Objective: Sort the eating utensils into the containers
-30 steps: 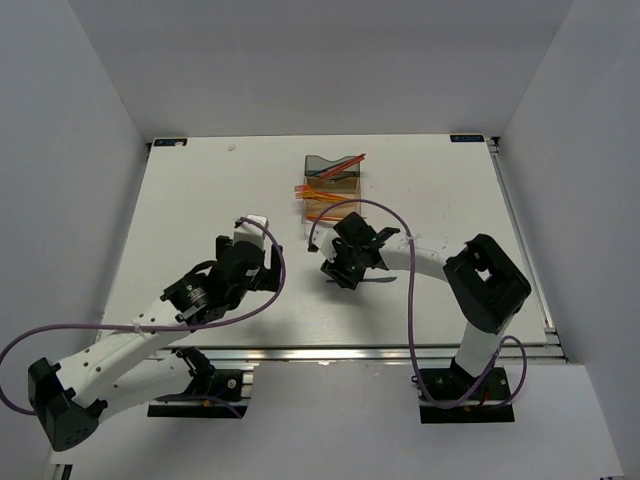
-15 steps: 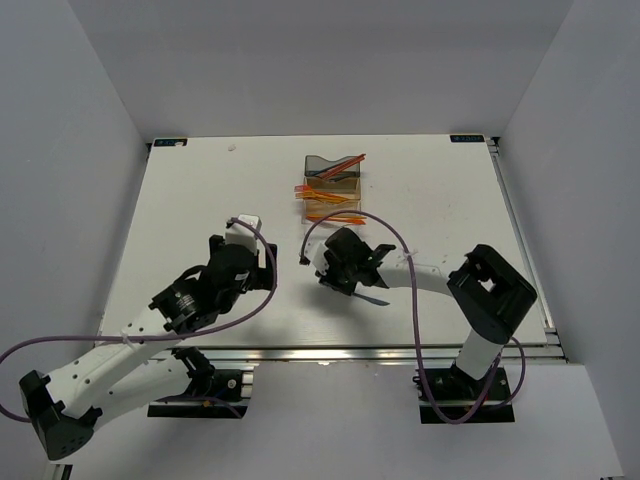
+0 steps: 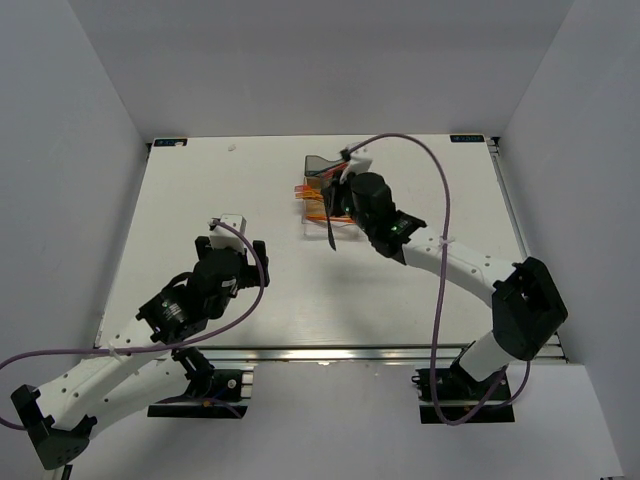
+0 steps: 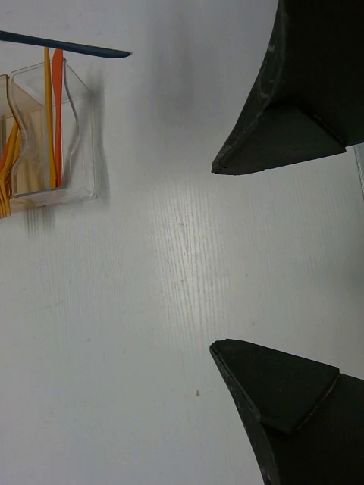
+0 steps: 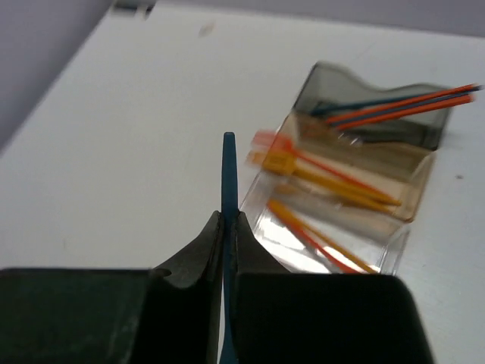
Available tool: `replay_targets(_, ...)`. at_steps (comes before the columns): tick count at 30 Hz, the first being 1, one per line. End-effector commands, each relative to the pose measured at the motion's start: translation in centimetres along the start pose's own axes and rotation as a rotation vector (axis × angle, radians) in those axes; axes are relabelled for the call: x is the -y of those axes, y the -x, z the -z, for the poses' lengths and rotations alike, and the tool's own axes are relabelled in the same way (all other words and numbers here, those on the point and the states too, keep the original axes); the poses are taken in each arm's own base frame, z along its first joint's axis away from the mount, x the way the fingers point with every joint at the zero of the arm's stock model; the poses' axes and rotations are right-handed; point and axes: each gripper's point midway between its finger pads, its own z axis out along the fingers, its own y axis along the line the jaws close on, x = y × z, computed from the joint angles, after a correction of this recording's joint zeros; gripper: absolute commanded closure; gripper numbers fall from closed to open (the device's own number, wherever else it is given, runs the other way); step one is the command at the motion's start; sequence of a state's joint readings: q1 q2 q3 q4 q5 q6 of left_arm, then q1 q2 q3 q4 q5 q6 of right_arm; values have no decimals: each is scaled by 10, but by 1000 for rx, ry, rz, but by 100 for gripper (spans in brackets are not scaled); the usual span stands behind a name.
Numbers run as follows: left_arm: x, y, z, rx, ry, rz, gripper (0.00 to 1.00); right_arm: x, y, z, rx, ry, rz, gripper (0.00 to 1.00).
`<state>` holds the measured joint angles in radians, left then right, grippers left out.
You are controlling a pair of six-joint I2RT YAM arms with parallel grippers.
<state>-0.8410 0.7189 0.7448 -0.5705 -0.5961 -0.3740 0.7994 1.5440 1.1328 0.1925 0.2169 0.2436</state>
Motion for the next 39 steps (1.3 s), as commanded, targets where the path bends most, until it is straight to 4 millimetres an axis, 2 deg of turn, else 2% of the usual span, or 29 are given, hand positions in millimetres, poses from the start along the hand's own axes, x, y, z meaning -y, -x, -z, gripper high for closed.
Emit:
replay_targets(1, -4, 1, -1, 17, 21, 16, 2, 49, 71, -9, 339, -279, -337, 100)
replay_targets(5, -3, 0, -1, 16, 21, 13, 2, 89, 102, -1, 584, -480, -464, 100)
replay_targets(6, -3, 0, -2, 14, 20, 13, 2, 93, 106, -1, 610, -497, -478, 100)
replay_targets(7, -3, -1, -2, 11, 19, 9, 2, 98, 101, -7, 614, -523, -482, 100)
replay_targets(9, -2, -1, -1, 12, 15, 11, 2, 104, 108, -7, 672, -560, -507, 100)
replay_targets(11, -1, 0, 0, 15, 4, 12, 2, 111, 89, -12, 678, -579, -509, 100)
replay_targets(12, -1, 1, 0, 18, 1, 14, 2, 113, 97, -5, 753, -573, -544, 100)
replay_targets(14, 1, 1, 1, 20, -12, 17, 2, 119, 83, -4, 784, -589, -532, 100)
replay_targets(15, 1, 2, 2, 24, -16, 20, 2, 121, 92, 5, 850, -598, -527, 100)
replay_targets(17, 2, 2, 3, 26, -29, 21, 2, 124, 88, 4, 880, -614, -491, 100)
replay_targets(18, 4, 3, 3, 30, -39, 25, 2, 125, 96, 14, 939, -619, -482, 100)
replay_targets(24, 9, 1, 3, 20, -67, 11, 2, 118, 85, 9, 956, -634, -441, 100)
replay_targets(27, 11, 0, 3, 16, -79, 7, 2, 116, 67, 5, 963, -615, -461, 100)
replay_targets(30, 11, 2, 5, 25, -84, 14, 2, 112, 61, 1, 971, -604, -469, 100)
replay_targets(39, 13, 4, 8, 36, -109, 19, 2, 86, 59, -17, 955, -528, -465, 100)
